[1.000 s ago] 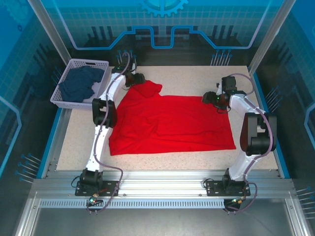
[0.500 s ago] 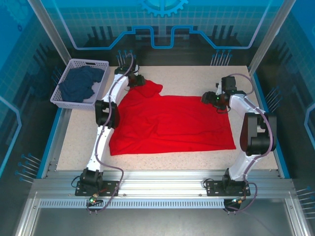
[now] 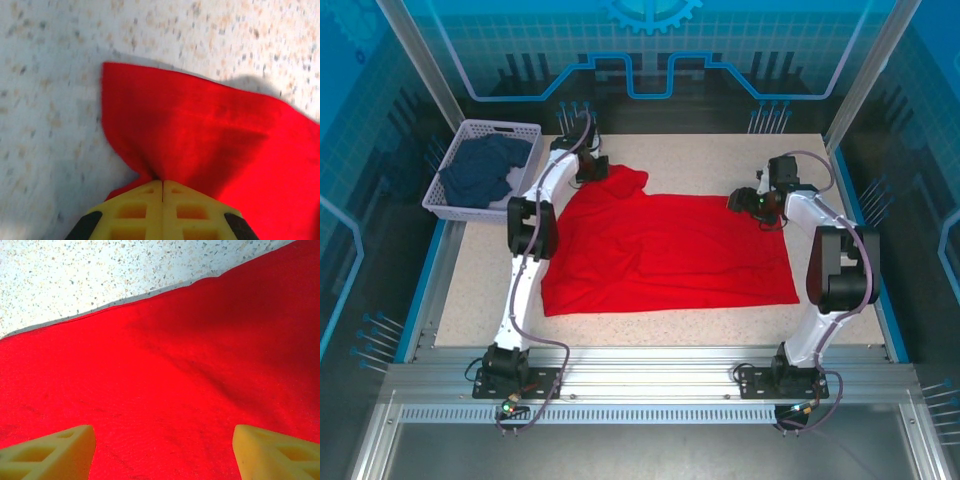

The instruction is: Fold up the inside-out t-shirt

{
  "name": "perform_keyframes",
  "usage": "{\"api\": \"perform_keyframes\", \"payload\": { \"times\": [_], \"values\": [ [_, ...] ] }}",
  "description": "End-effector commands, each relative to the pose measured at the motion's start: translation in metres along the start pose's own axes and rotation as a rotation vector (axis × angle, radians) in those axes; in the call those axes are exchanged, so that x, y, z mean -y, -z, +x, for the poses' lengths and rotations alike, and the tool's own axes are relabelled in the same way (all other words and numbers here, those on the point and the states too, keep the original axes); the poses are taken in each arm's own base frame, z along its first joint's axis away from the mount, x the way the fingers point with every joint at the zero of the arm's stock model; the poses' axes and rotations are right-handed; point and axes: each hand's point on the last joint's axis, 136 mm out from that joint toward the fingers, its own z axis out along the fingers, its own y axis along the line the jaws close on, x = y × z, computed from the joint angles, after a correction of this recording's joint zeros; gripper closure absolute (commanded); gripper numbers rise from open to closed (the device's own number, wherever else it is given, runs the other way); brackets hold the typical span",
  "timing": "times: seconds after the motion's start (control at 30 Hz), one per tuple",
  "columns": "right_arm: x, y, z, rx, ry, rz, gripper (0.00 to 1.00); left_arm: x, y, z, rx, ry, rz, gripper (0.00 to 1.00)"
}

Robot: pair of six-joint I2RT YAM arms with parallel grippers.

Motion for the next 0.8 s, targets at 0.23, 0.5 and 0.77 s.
{"api": "perform_keyframes", "payload": {
  "times": [0.23, 0.5, 0.77],
  "values": [
    [-0.003, -0.012, 0.001, -0.034, 0.013, -0.011, 0.26, 0.021, 0.071, -0.037, 0.15, -0.066, 0.044, 1.0],
    [0.033, -0.003, -0.032, 0.023, 0.019, 0.209, 0.27, 0.022, 0.069, -0.045, 0.187, -0.073, 0.05, 1.0],
    [0.065, -0.012, -0.048, 0.0, -0.047, 0.304, 0.3, 0.02, 0.055, -0.05, 0.188, -0.08, 0.045, 0.99]
  ]
}}
